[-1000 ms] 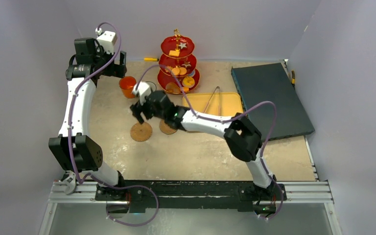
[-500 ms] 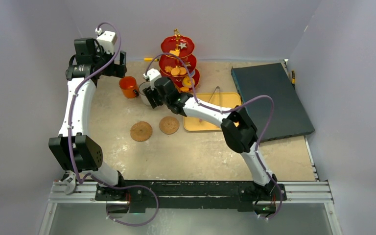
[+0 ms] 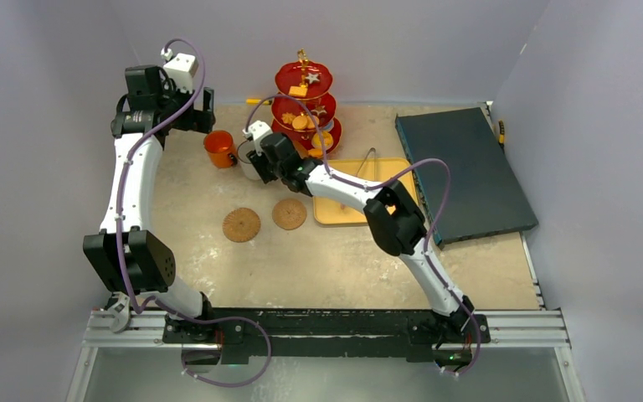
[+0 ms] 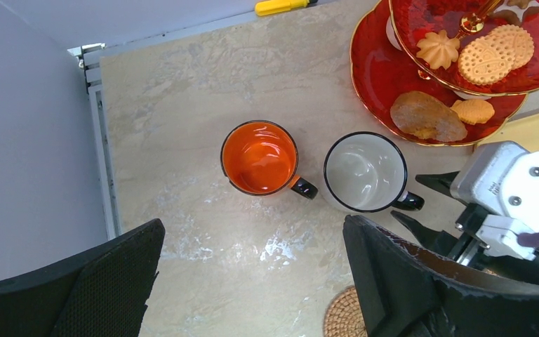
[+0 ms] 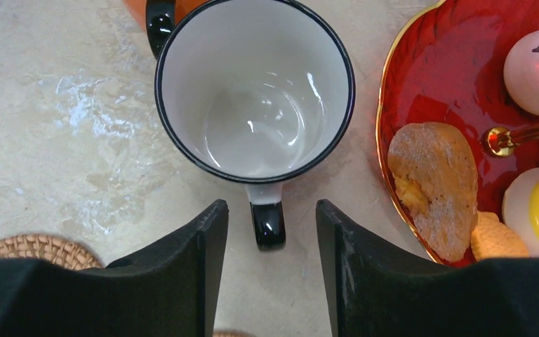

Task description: Serve the afternoon tea

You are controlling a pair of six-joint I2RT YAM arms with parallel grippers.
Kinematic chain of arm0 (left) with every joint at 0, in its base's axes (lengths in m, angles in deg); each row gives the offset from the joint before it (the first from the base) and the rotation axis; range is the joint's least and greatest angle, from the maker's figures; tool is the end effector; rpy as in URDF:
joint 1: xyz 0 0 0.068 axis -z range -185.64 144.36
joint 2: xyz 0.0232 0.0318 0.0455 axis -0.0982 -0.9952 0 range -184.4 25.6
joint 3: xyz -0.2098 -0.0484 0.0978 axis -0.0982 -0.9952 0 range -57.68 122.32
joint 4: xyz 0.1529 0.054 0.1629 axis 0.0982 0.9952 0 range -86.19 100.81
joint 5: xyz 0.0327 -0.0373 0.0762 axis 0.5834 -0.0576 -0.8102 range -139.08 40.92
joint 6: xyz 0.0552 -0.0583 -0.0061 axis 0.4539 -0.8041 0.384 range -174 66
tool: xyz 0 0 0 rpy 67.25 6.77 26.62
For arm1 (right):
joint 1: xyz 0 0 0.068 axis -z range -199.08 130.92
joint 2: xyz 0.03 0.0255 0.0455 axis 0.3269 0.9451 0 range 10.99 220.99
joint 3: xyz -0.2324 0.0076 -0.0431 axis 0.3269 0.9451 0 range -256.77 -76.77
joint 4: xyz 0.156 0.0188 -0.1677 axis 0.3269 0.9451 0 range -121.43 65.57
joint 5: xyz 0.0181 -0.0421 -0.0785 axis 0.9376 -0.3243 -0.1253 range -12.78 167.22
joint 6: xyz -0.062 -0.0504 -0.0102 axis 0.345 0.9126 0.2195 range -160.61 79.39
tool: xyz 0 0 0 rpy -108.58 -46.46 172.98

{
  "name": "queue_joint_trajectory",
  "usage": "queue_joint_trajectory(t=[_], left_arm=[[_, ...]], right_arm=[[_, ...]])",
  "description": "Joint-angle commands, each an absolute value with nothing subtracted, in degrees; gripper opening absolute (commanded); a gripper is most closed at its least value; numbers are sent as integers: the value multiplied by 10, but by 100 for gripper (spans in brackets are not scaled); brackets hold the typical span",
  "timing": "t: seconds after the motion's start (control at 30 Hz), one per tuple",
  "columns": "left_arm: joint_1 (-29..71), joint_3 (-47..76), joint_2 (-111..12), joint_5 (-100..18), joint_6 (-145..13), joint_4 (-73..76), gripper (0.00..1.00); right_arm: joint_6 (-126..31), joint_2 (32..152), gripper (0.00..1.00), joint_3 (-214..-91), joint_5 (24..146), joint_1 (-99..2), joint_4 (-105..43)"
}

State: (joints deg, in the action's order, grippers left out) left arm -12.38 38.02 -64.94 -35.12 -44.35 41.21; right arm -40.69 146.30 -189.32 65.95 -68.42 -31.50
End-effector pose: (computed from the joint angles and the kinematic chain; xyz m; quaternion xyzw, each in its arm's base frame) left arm 0.3461 0.0240 0.3430 0.0807 0.8674 -0.0370 0.4896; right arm 0.3556 0.3931 0.1915 -0.2958 0.7756 0.1564 0.5352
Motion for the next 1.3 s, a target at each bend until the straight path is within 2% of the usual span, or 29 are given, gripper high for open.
queue_joint_trajectory(t=[0.0, 0.2, 0.4, 0.67, 0.97, 1.27], left_arm=[[-131, 378, -647, -340, -441, 395, 98], [-132, 378, -649, -337, -444, 394, 98], [-132, 375, -646, -337, -447, 393, 98], [-133, 371, -639, -336, -449, 392, 97], [-133, 355, -635, -331, -454, 384, 97], [-132, 339, -629, -332, -452, 379, 97]], right_arm=[[-387, 1478, 50, -1945, 650, -677, -316], [-385, 1489, 34, -1962, 662, -677, -316], [-386, 1463, 0, -1934, 659, -677, -336], [-386, 1365, 0, -1858, 641, -681, -382], [-397, 1210, 0, -1663, 618, -711, -429], [-431, 1126, 0, -1523, 575, -768, -458]])
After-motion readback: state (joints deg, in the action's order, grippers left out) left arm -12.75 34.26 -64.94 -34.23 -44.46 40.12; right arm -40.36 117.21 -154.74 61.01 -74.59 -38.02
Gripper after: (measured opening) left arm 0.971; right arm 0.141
